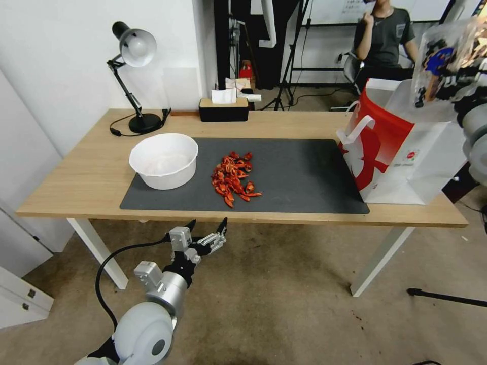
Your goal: Close the disposable takeout box, then place it into the delivery bag.
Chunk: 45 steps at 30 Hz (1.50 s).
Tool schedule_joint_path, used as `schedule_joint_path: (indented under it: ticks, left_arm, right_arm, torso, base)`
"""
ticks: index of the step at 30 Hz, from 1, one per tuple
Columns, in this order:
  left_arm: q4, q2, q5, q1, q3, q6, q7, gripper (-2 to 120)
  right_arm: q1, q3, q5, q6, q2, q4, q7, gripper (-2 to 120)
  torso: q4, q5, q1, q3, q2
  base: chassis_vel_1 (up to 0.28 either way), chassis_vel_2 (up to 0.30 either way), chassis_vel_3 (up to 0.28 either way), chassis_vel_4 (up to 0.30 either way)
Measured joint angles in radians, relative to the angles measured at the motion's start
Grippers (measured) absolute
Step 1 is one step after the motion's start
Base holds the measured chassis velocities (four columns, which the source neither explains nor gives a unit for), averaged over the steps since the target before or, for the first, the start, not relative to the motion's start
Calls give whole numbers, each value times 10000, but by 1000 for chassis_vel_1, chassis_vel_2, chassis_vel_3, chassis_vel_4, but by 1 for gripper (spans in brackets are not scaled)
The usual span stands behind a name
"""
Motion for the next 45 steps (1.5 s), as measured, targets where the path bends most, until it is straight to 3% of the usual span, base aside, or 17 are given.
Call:
schedule_joint_path:
  ticks: [5,7,15,20,24,29,32,33,37,39,40,41,43,45]
  left_arm:
    - [43,-26,131,229,-46,-118,6,100]
    - [44,8,129,250,-65,-146,12,100]
    - [-14,161,66,57,-86,-133,0,100]
    - [-153,296,27,-37,-211,-109,-27,100]
    - [-253,323,33,-27,-338,-96,-37,100]
    - [-248,266,142,97,-508,-104,-46,100]
    - [-65,186,751,245,-704,-312,-99,100]
    - [107,121,1455,319,-816,-560,-174,100]
    - [323,0,2432,360,-928,-907,-407,100]
    - [604,-162,3261,369,-1049,-1429,-670,100]
    - [604,-162,3261,369,-1049,-1429,-670,100]
    - [802,-261,3620,380,-1132,-1801,-774,100]
    - [942,-336,3835,417,-1204,-2088,-877,100]
    - [1116,-476,4176,539,-1331,-2404,-1106,100]
  right_arm:
    - [-225,114,436,-72,8,174,288,18]
    - [-273,146,791,-163,8,257,517,30]
    - [-453,254,1148,-235,45,458,775,54]
    - [-565,423,1908,-42,129,908,781,76]
    - [-662,591,2194,368,66,1465,387,91]
    - [-1127,970,2147,896,-14,2411,-285,100]
    - [-2149,1642,1050,1596,69,3085,-1012,100]
    - [-2781,1944,179,2183,221,3277,-1482,100]
    - [-4045,2374,-682,3088,635,3712,-2066,100]
    - [-5719,2777,-1685,4117,1337,4206,-2535,100]
    - [-5719,2777,-1685,4117,1337,4206,-2535,100]
    - [-6649,2789,-2556,4822,1909,4317,-2705,100]
    - [-7295,2742,-3258,5334,2319,4310,-2797,100]
    - [-8500,2667,-4596,6470,3264,3931,-3334,100]
  torso:
    - [-1,-2,-1,-1,0]
    - [0,-2,-1,0,1]
    - [-2,-2,0,0,0]
    - [-1,1,0,0,0]
    - [-1,-1,0,0,0]
    - [0,-4,-1,-1,1]
    - [1,-6,-2,-1,1]
    - [-4,-3,-2,-1,1]
    - [2,2,-2,-1,0]
    - [-2,-6,-2,-2,1]
    - [-2,-6,-2,-2,1]
    - [-2,-1,-2,-2,1]
    - [-1,0,-3,-2,1]
    - [-3,1,-2,-2,1]
  base:
    - [0,0,0,0]
    - [0,0,0,0]
    - [0,0,0,0]
    - [0,0,0,0]
    - [0,0,0,0]
    - [0,0,0,0]
    - [0,0,0,0]
    - [0,0,0,0]
    - [0,0,0,0]
    - [0,0,0,0]
    - [0,0,0,0]
    - [0,0,0,0]
    - [0,0,0,0]
    - [0,0,0,0]
